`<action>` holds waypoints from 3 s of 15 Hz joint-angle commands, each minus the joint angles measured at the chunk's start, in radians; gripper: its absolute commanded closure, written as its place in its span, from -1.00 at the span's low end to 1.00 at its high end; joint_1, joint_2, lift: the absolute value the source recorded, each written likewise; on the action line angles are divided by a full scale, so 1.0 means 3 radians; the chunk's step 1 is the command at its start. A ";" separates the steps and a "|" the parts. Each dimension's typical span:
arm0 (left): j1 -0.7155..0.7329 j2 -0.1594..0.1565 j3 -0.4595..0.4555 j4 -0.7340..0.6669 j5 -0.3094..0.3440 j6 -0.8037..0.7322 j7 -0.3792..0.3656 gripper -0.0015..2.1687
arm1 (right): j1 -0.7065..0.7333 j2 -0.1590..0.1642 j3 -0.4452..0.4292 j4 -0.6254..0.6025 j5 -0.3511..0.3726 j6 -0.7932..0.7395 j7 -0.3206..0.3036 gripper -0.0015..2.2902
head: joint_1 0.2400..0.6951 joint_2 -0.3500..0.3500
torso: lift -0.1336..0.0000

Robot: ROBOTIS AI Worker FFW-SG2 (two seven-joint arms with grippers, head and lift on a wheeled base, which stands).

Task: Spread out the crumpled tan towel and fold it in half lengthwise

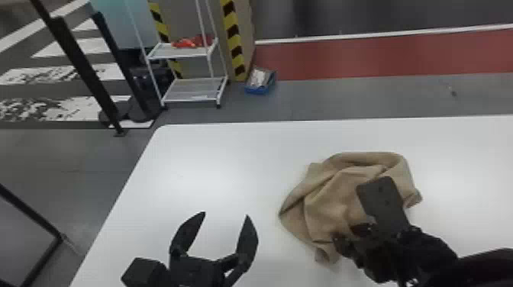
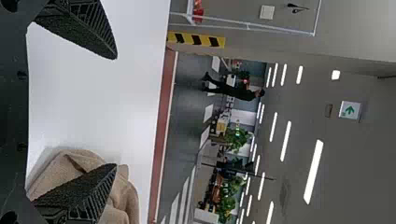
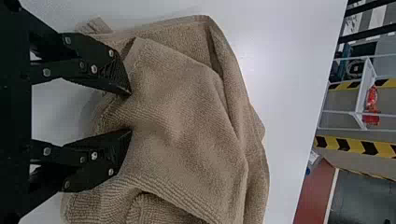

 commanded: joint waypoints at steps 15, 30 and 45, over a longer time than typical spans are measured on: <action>-0.0029 0.0005 0.0002 0.0008 0.0005 0.0000 -0.0026 -0.94 | -0.0136 -0.0018 -0.1032 -0.0914 -0.1550 -0.0220 0.0078 0.47 | 1.00 0.49 | -0.85; -0.0157 0.0000 0.0013 0.0120 0.0031 0.0061 -0.0021 -0.94 | -0.0249 -0.0146 -0.0694 0.0181 -0.2885 -0.2408 0.0574 0.47 | 1.00 0.69 | -0.85; -0.0167 0.0000 0.0043 0.0146 0.0062 0.0051 -0.0010 -0.94 | -0.0714 -0.0371 -0.0418 0.0528 -0.2016 -0.1467 0.0926 -0.94 | 1.00 1.00 | -0.85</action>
